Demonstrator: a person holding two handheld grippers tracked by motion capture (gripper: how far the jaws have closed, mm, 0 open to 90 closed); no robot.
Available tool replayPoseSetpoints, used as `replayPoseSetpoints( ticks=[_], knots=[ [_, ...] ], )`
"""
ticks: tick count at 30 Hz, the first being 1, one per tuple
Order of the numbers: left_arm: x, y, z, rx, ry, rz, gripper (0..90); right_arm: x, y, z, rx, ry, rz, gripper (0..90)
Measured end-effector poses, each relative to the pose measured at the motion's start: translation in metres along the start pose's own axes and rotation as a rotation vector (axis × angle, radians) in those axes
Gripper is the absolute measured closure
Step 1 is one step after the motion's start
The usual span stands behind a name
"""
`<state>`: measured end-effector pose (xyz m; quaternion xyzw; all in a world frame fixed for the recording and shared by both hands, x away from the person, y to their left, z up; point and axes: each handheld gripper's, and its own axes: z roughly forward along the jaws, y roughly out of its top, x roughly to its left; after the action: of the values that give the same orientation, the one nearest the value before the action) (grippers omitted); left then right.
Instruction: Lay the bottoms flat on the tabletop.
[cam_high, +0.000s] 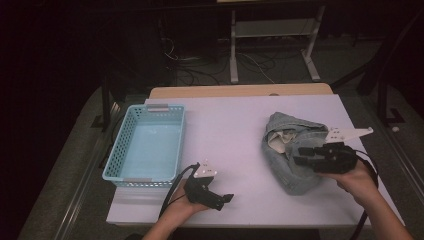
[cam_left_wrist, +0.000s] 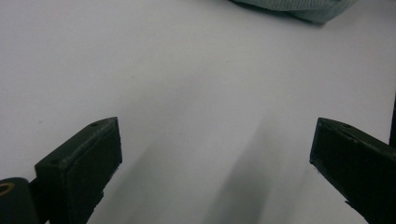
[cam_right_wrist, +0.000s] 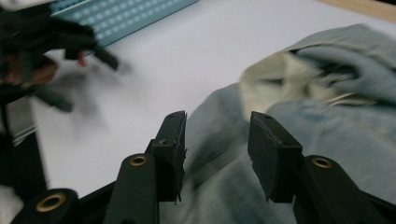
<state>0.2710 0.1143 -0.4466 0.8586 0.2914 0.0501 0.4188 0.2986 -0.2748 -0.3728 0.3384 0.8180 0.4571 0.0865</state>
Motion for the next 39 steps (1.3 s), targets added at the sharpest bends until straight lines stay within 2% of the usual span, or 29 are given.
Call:
replayPoseSetpoints(
  ticks=[7, 15, 23, 32, 39],
  knots=[
    [0.0, 0.0, -0.001, 0.001, 0.001, 0.0, 2.0, -0.023, 0.016, 0.022, 0.036, -0.077, 0.008, 51.1],
    [0.001, 0.0, -0.001, 0.001, -0.001, 0.002, 2.1, -0.036, 0.022, 0.041, 0.079, -0.115, 0.01, 49.4],
    [0.0, 0.0, 0.0, 0.007, -0.01, 0.004, 2.0, -0.039, 0.013, 0.047, 0.124, -0.132, -0.002, 48.3],
    [0.0, 0.0, 0.0, 0.009, -0.008, 0.006, 2.1, -0.04, 0.004, 0.051, 0.147, -0.143, -0.013, 48.4],
    [0.0, 0.0, 0.0, 0.007, -0.006, 0.005, 2.1, -0.042, 0.0, 0.051, 0.154, -0.159, -0.01, 54.9]
  ],
)
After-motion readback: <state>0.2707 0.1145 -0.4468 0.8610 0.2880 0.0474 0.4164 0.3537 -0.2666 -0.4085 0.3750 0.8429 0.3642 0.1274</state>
